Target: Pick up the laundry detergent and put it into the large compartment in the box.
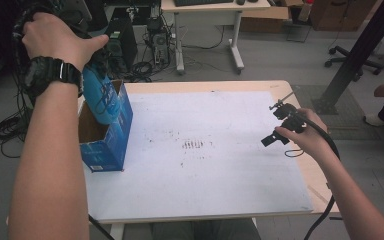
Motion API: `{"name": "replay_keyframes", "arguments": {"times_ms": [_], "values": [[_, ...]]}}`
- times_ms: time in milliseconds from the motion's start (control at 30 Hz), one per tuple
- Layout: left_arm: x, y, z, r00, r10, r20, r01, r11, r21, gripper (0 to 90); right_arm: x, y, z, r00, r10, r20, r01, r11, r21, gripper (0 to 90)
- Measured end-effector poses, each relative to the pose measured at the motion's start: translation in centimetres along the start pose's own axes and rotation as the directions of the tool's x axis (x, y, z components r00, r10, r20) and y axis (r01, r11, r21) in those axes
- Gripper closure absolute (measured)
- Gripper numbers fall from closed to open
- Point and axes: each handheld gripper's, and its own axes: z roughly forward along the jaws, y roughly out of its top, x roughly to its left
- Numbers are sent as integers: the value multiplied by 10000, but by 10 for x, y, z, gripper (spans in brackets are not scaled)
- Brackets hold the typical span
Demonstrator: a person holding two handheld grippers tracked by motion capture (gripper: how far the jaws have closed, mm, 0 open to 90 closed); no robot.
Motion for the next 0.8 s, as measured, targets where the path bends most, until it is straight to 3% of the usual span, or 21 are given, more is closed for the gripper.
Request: {"name": "replay_keyframes", "arguments": {"times_ms": [167, 800], "values": [[6, 1, 2, 9995, -104, -312, 104, 9999, -6, 376, -1, 0, 0, 10000, 48, 19, -48, 10000, 18, 181], [22, 1, 13, 9984, -377, -416, 382, 9992, 109, 376, -4, -2, 1, 9999, 117, 42, -117, 9999, 44, 184]]}}
